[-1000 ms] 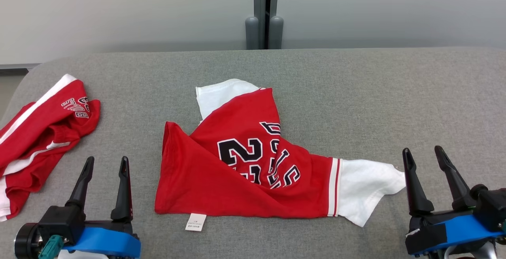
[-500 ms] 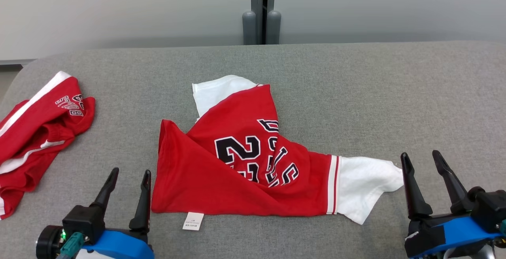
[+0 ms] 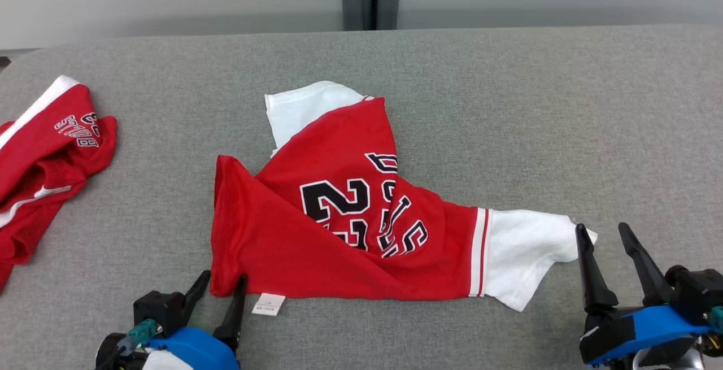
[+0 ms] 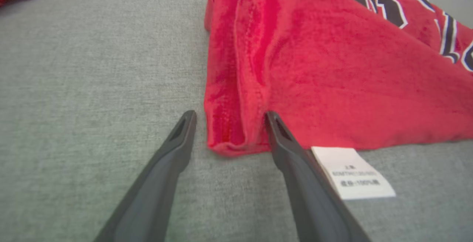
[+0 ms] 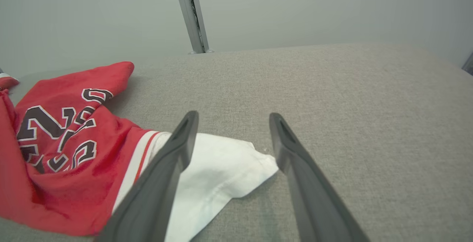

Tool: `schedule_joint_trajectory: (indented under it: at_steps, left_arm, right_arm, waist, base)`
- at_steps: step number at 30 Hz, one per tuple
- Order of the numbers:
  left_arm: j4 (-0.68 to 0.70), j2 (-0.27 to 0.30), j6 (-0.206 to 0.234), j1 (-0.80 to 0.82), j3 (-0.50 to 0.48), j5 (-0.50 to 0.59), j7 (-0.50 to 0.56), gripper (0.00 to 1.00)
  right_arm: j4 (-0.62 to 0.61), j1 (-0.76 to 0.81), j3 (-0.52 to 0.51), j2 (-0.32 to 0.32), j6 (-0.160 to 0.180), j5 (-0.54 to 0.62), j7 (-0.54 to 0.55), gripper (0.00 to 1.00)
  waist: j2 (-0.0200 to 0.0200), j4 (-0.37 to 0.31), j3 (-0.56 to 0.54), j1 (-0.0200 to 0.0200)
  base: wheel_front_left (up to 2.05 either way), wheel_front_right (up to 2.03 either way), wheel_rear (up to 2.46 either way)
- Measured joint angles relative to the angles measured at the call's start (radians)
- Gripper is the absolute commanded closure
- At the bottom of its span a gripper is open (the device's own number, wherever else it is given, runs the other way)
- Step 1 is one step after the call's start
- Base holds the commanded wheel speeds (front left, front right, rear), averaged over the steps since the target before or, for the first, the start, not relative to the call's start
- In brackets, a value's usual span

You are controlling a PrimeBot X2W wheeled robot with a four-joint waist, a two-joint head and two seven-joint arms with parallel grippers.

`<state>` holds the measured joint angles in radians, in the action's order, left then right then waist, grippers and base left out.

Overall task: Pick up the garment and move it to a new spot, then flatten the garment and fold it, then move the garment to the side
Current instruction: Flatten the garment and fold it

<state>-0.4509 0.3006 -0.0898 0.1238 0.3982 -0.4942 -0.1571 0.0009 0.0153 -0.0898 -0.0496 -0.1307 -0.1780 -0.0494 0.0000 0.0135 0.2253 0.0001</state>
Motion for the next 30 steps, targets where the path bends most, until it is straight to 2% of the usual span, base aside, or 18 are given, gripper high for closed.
schedule_joint_trajectory:
  at_steps: [1,2,9,17,19,20,25,30]
  left_arm:
    - [-0.016,-0.002,-0.007,0.011,0.005,-0.004,-0.001,0.53]
    - [-0.044,-0.004,-0.015,0.033,0.01,-0.012,-0.008,1.0]
    - [-0.112,-0.008,-0.029,0.083,0.034,-0.027,-0.044,1.0]
    - [-0.136,-0.014,-0.035,0.141,0.059,-0.03,-0.074,1.0]
    - [-0.138,-0.017,-0.035,0.149,0.061,-0.03,-0.081,1.0]
    - [-0.139,-0.018,-0.035,0.15,0.061,-0.03,-0.084,1.0]
    - [-0.107,-0.021,-0.021,0.149,0.045,-0.022,-0.096,1.0]
    - [0.078,0.009,0.029,0.128,0.009,0.03,-0.103,1.0]
  right_arm:
    - [0.013,-0.006,-0.006,0.0,0.0,0.0,0.0,0.0]
    - [0.034,-0.014,-0.021,0.0,0.0,0.002,-0.003,0.0]
    - [0.178,-0.066,-0.063,-0.001,0.0,0.009,-0.021,0.0]
    - [0.403,-0.189,-0.036,-0.005,0.0,-0.004,-0.033,0.0]
    - [0.444,-0.213,-0.029,-0.009,0.0,-0.013,-0.04,0.54]
    - [0.458,-0.223,-0.027,-0.011,0.0,-0.02,-0.043,1.0]
    - [0.494,-0.238,0.004,-0.028,0.001,-0.063,-0.095,1.0]
    - [0.408,-0.221,-0.014,-0.051,0.0,-0.09,-0.152,1.0]
  waist:
    - [0.0,-0.001,0.004,0.0]
    - [0.0,-0.005,0.01,0.0]
    - [-0.0001,-0.007,0.034,-0.0001]
    - [-0.0001,0.008,0.078,-0.0001]
    - [-0.0002,0.015,0.084,-0.0001]
    - [-0.0001,0.018,0.086,-0.0002]
    - [0.0002,0.028,0.079,0.0]
    - [0.0003,0.04,0.045,0.0001]
  base:
    - [0.0,0.0,0.0]
    - [0.0,0.0,0.0]
    - [0.0,0.0,0.0]
    - [0.0,0.0,0.0]
    - [0.0,0.0,0.0]
    - [0.0,0.0,0.0]
    - [0.0,0.0,0.0]
    - [0.0,0.0,0.0]
